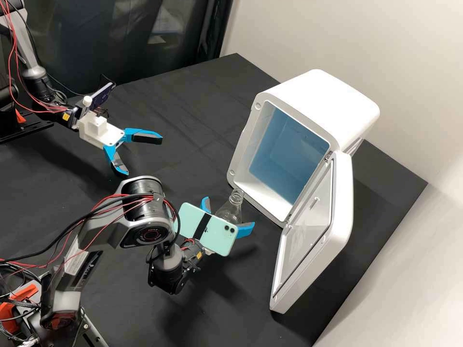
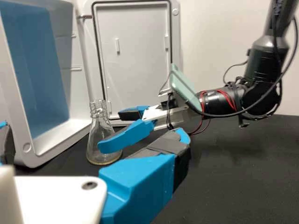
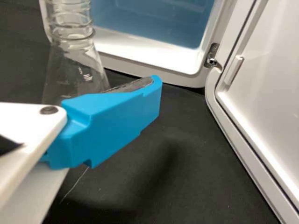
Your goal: Take the flask out of the incubator
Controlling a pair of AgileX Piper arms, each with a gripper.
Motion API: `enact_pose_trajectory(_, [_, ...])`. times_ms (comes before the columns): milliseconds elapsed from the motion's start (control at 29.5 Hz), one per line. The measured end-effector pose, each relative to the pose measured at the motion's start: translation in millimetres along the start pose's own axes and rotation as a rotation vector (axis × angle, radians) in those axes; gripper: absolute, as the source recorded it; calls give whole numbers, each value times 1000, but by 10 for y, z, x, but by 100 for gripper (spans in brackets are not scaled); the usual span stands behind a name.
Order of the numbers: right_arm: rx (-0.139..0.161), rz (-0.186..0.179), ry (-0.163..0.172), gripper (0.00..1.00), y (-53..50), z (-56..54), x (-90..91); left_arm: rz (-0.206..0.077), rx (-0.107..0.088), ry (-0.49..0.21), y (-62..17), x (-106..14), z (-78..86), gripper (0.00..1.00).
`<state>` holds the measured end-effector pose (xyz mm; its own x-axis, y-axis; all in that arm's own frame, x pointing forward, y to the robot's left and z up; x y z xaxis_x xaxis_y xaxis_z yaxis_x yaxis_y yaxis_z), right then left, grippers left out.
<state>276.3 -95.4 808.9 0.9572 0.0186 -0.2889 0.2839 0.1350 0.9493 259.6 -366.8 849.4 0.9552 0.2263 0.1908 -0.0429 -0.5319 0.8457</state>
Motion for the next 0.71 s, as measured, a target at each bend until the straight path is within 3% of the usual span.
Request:
enact_pose_trajectory(169, [-12,12,-1,100,45,-45,-111,-25,-16,22,-84,-4,34,100])
enact_pose_trajectory(406, [-13,29,-13,100,57,-123,-236,-24,-12,29,-84,-5,36,100])
enact_pose_trajectory(711, [12,68,-58,100,48,-179,-382,-23,-14,34,-83,-5,31,100])
